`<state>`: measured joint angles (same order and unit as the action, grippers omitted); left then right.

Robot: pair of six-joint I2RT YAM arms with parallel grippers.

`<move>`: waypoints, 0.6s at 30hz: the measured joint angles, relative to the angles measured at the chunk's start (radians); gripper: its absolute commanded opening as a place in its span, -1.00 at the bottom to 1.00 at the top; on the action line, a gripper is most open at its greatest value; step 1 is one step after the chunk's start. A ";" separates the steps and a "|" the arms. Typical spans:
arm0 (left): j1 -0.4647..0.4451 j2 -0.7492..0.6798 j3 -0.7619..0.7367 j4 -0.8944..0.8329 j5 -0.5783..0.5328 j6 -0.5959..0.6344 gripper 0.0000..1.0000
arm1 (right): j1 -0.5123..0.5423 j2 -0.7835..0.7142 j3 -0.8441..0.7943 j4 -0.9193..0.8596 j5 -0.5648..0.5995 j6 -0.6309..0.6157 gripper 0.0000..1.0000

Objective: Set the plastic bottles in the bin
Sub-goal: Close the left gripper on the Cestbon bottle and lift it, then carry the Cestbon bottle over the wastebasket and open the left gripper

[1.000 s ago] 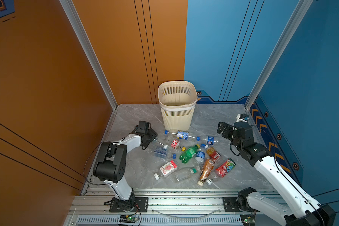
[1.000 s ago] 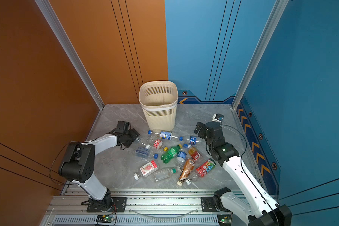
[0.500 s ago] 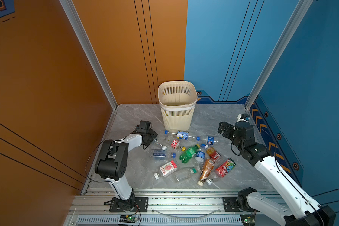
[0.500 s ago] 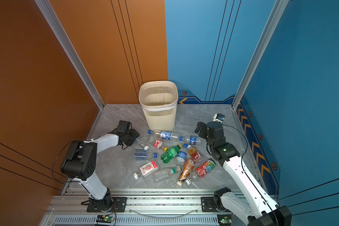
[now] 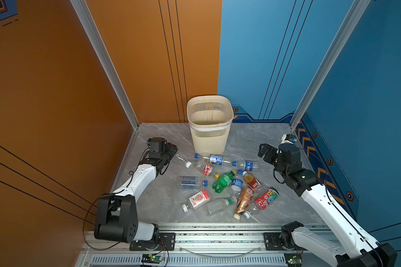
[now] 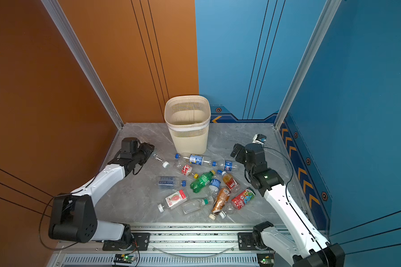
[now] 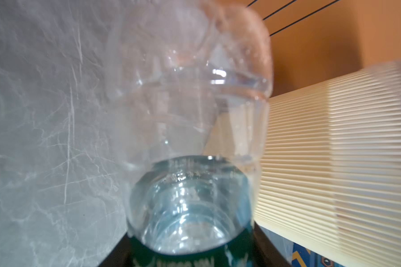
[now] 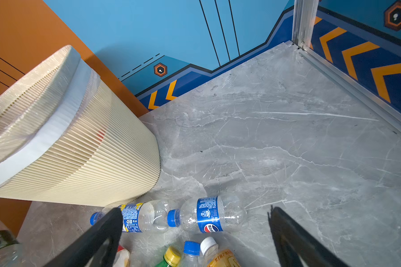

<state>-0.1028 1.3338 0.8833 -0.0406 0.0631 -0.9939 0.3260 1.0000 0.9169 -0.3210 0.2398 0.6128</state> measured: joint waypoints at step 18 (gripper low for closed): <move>-0.059 -0.204 0.245 -0.100 -0.087 0.335 -0.03 | 0.000 -0.003 -0.016 0.024 -0.029 0.034 0.99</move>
<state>-0.1619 1.1294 1.1286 -0.1402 -0.0235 -0.6590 0.3260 0.9966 0.9012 -0.2974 0.2104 0.6464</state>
